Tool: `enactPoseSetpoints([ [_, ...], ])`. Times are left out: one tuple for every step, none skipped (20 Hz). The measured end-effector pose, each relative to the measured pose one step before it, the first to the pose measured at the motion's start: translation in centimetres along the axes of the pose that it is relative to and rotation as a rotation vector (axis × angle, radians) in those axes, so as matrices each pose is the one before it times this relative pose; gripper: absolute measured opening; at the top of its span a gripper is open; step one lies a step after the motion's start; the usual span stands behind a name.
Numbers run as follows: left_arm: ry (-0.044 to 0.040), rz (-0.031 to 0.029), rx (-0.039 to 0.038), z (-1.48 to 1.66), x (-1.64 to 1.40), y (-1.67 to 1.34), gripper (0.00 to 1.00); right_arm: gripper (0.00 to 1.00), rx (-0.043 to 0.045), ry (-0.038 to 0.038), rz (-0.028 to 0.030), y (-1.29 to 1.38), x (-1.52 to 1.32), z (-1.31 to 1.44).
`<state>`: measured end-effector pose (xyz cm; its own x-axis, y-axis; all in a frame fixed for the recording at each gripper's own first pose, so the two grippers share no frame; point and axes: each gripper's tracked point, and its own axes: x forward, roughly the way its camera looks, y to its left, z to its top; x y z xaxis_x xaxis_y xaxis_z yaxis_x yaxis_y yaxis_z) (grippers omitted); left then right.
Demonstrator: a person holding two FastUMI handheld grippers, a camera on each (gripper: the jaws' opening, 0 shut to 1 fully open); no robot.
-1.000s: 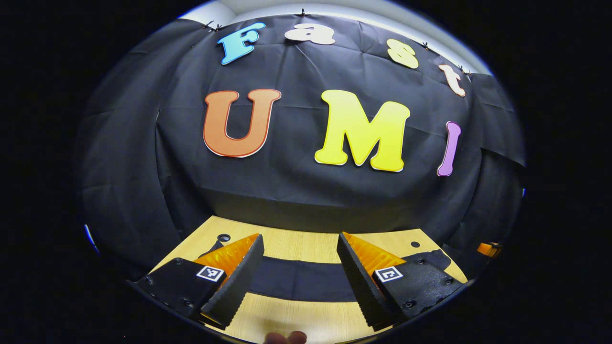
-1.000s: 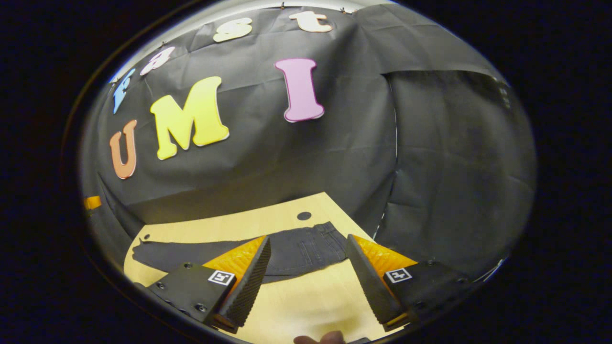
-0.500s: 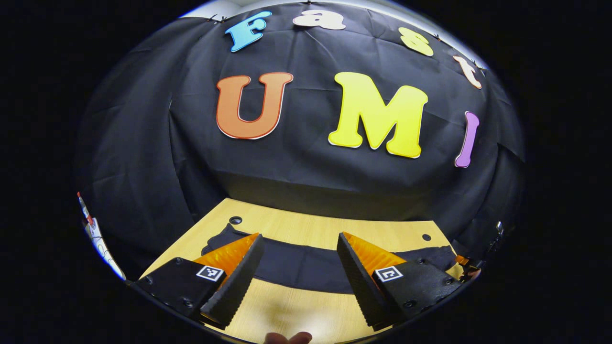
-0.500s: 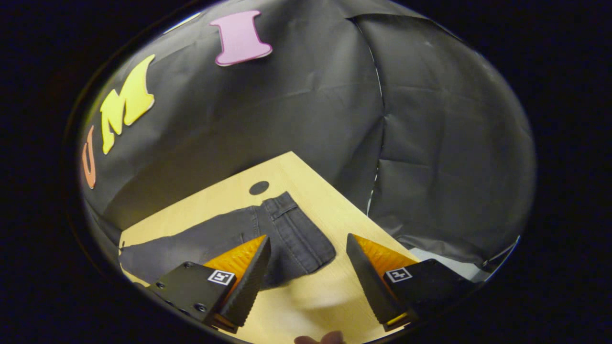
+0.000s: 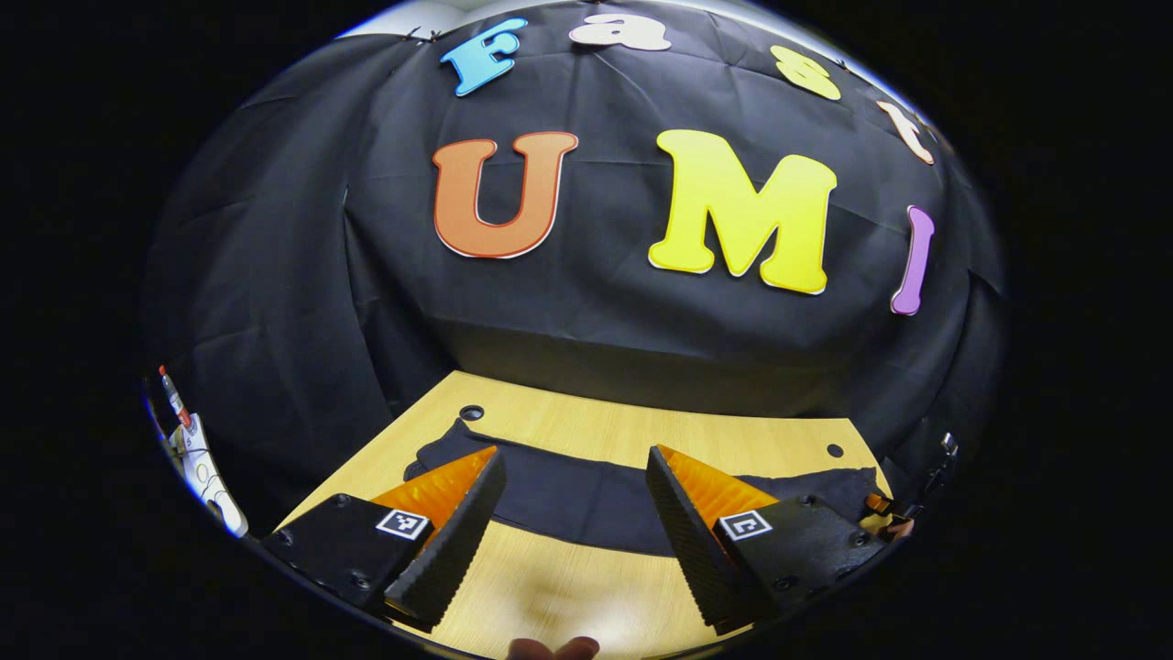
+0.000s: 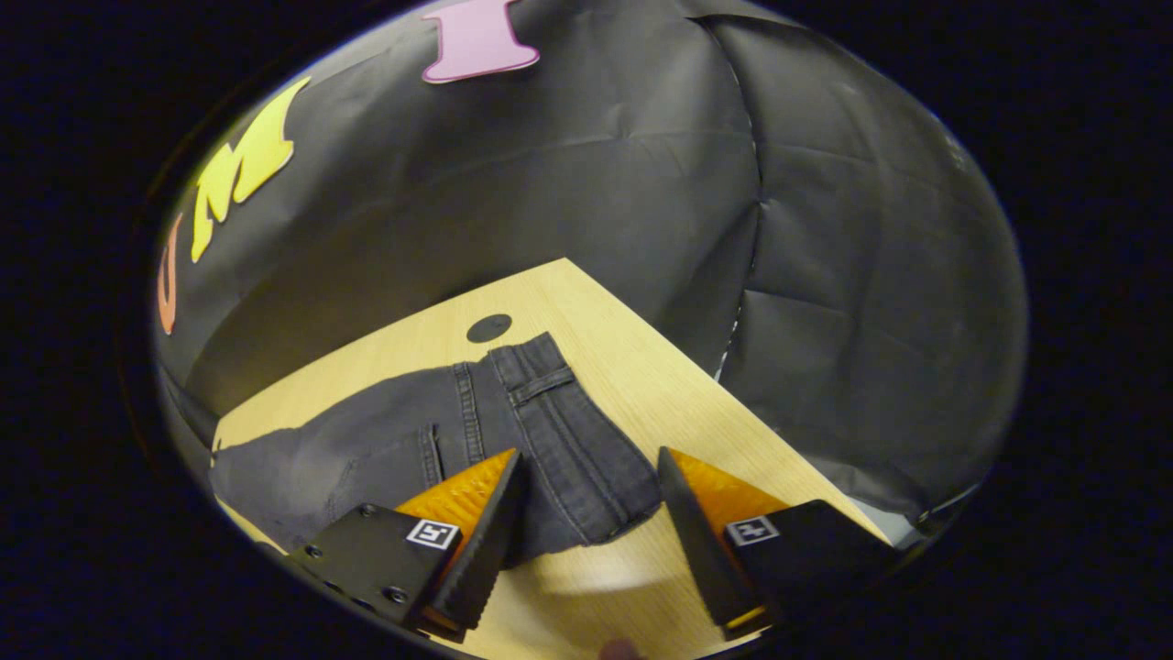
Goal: Grasp the waist and the cuffs of the jeans and fold them to make the two legs overlap; first hold the waist and fold one-third of the jeans toward the cuffs, then hold the cuffs and fold the remaining one-third in the same direction to finish folding.
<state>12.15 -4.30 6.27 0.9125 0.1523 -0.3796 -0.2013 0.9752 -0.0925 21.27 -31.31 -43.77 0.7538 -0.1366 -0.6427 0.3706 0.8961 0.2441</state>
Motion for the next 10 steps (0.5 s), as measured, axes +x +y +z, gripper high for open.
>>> enactPoseSetpoints([
  [0.00764,0.00603,-0.014,-0.335,-0.123,0.307,0.99,0.77,0.00754,0.02181,0.01972,0.533,-0.087,-0.235],
  [0.00487,0.0078,-0.01293,-0.13,-0.059,0.254,0.99,0.68,0.00328,-0.00617,0.01491,0.826,0.163,0.096],
  [0.00295,0.00661,-0.01166,-0.125,-0.124,0.363,0.99,0.59,-0.00305,0.01917,-0.00219,0.425,0.051,-0.363],
  [0.00196,0.00572,-0.00648,-0.074,-0.076,0.315,0.99,0.51,-0.00544,-0.00117,0.00026,0.221,-0.359,0.338],
  [-0.00314,0.00862,-0.00115,0.121,-0.057,0.535,0.99,0.42,-0.00464,0.00935,-0.01257,0.042,-0.71,0.328],
  [-0.00795,0.00653,0.00214,0.158,-0.137,0.423,0.99,0.33,0.01244,-0.00657,-0.00494,-0.037,-0.449,0.798],
  [-0.01012,0.00517,0.00034,0.235,-0.13,0.489,0.99,0.08,0.02132,0.02348,-0.0092,0.115,-0.087,-0.116],
  [-0.00813,0.00378,-0.00337,0.271,-0.012,0.488,0.99,0.04,0.02706,0.02161,-0.00474,0.089,-0.665,0.263],
  [-0.00445,0.00485,-0.01131,0.006,-0.051,0.672,0.99,0.0,0.02481,0.01685,-0.00301,0.087,-0.407,0.096],
  [-0.0035,0.00221,-0.01226,-0.031,-0.098,0.642,0.99,0.01,0.01184,-0.0009,0.00081,0.436,-0.791,0.387],
])
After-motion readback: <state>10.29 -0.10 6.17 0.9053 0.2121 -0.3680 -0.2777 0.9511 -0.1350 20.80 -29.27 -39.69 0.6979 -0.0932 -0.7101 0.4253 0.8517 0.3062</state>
